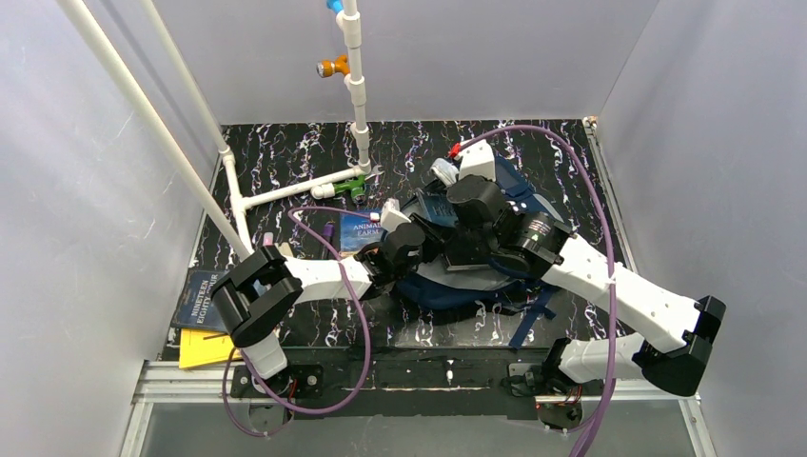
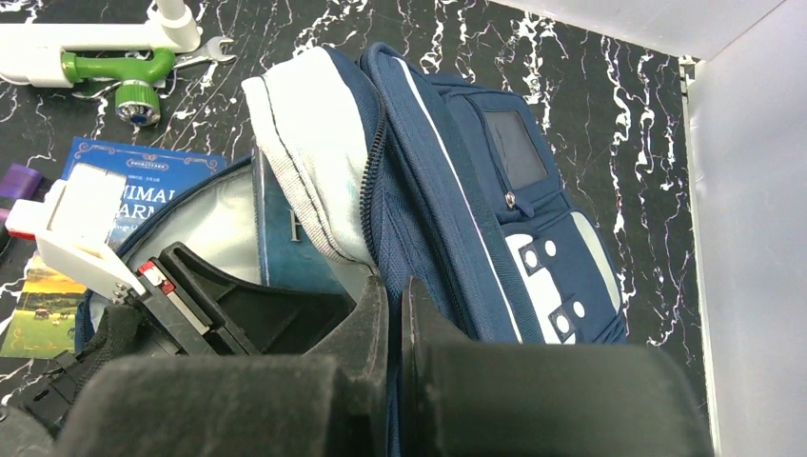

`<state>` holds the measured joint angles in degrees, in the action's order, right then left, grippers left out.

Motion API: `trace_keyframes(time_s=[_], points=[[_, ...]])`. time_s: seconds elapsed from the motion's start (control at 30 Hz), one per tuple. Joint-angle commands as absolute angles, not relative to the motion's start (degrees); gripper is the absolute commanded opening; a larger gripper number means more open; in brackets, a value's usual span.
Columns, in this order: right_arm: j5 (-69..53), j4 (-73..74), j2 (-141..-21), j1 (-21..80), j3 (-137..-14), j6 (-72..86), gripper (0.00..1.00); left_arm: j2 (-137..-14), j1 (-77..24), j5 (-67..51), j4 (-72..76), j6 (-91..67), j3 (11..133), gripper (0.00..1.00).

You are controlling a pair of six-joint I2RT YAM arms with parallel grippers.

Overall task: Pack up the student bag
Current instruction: Place the book in the student bag.

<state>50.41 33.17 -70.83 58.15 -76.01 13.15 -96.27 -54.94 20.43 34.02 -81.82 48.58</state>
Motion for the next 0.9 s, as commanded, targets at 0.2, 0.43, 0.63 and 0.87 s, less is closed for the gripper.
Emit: trace_keyframes(time_s=[0.2, 0.43, 0.63, 0.87], points=[[52.2, 27.3, -67.9, 58.0, -81.9, 9.6, 0.01, -86.0, -58.4, 28.0, 48.8, -74.3, 46.3, 0.0], [52.6, 25.7, -67.7, 57.3, -83.3, 5.9, 0.01, -85.6, -58.5, 30.3, 47.8, -74.7, 46.5, 0.0], [51.2, 24.5, -67.3, 56.9, -83.3, 5.7, 0.01, -91.7, -58.4, 29.3, 47.9, -78.7, 51.6, 0.0], [52.4, 25.8, -69.8, 56.6, -84.5, 1.9, 0.01, -102.5, -58.4, 30.3, 51.7, -77.4, 59.0, 0.0]])
